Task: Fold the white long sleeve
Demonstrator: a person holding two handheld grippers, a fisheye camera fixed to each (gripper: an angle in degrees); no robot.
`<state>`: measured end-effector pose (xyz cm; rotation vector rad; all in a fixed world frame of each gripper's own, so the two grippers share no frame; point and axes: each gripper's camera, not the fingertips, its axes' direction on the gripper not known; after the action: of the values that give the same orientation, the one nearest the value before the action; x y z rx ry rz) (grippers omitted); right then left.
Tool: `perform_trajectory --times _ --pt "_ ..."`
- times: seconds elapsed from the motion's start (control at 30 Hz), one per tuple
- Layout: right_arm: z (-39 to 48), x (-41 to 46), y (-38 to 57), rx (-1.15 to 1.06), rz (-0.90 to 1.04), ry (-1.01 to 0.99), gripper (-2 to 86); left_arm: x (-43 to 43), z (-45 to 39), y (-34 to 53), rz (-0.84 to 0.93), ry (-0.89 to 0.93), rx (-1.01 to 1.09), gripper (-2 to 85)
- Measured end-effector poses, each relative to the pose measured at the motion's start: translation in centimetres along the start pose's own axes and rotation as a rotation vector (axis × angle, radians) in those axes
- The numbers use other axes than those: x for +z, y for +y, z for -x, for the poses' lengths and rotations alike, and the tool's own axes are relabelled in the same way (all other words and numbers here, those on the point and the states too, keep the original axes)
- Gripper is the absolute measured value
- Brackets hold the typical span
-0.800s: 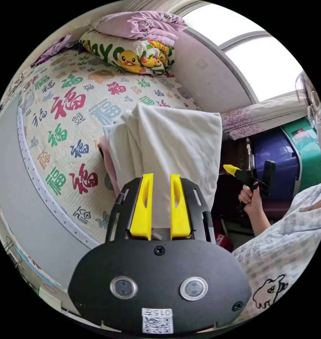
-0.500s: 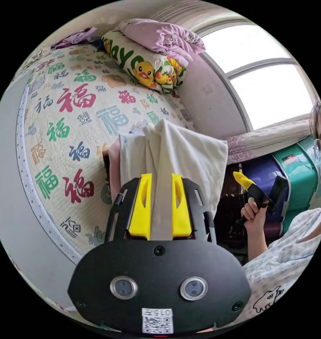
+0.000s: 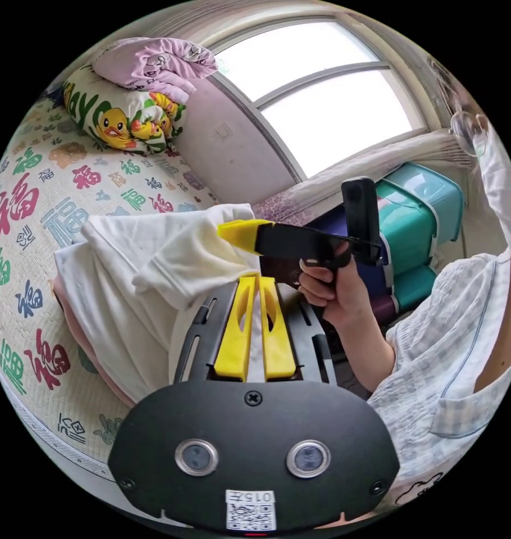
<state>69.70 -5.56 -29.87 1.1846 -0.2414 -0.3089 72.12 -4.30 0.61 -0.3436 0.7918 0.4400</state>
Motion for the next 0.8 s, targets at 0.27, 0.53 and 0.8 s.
perform_trajectory --times 0.27,0.53,0.8 --pt "-4.7 2.5 -2.2 0.035 0.142 -0.034 5.6 1.0 -3.2 -0.3 0.217 -0.210 0.291 0.2" --pt "-8.9 -2.9 -1.1 0.136 -0.007 -0.160 1.1 -10.5 5.1 -1.0 -0.007 -0.371 -0.026 5.8" --pt "-10.4 -9.7 -1.4 0.224 -0.109 -0.188 0.7 -9.9 13.2 -2.2 -0.006 -0.271 -0.168 10.2"
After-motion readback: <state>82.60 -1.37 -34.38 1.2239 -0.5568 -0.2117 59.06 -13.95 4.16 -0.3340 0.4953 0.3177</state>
